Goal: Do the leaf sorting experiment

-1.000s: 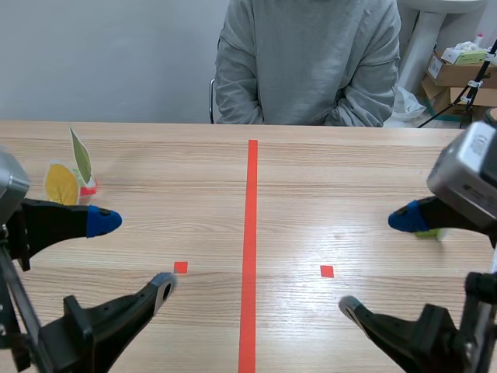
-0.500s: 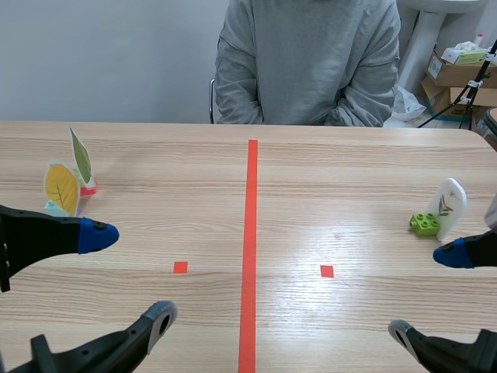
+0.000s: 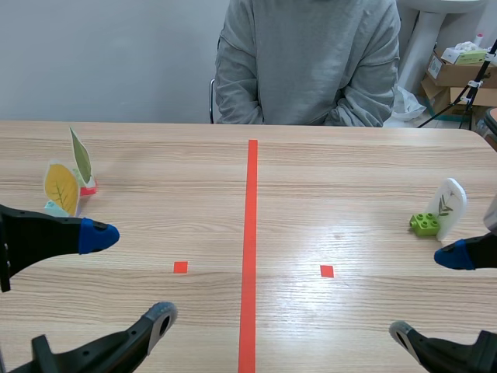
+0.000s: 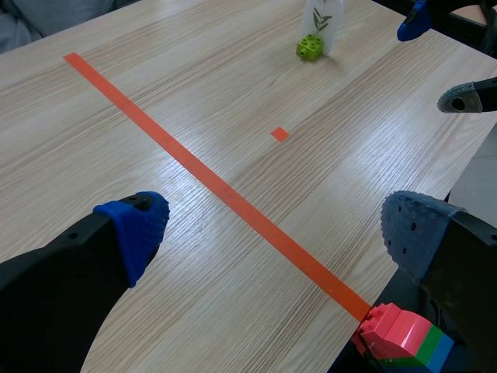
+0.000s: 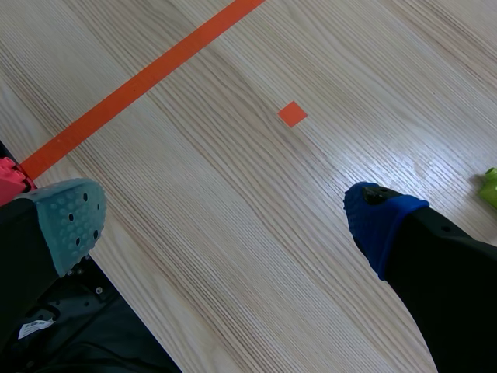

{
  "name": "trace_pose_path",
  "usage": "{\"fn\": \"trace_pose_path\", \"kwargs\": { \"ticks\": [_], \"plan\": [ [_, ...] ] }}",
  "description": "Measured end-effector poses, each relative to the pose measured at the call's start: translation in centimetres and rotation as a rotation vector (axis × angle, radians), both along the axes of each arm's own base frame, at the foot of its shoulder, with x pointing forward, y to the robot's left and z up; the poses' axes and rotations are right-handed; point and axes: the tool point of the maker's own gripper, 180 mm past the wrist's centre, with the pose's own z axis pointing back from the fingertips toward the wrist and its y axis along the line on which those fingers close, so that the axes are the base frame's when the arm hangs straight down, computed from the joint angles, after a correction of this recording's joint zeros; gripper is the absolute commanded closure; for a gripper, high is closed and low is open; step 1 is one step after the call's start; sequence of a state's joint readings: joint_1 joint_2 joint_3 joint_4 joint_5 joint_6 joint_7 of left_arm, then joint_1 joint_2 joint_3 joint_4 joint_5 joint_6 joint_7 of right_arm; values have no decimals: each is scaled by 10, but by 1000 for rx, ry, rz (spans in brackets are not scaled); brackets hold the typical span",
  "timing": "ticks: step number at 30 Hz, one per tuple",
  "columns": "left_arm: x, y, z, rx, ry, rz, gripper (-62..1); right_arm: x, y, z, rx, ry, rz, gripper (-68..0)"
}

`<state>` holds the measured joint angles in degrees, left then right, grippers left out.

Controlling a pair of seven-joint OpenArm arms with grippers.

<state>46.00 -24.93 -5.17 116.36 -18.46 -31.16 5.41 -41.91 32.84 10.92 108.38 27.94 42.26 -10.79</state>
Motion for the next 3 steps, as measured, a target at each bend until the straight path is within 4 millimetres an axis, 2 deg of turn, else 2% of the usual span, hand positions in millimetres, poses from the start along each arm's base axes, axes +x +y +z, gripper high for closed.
{"fn": "trace_pose_path", "kwargs": {
  "ticks": [3],
  "plan": [
    [0, 0, 0, 0, 0, 0, -585, 0, 0, 0, 0, 0, 0, -640]
  ]
}}
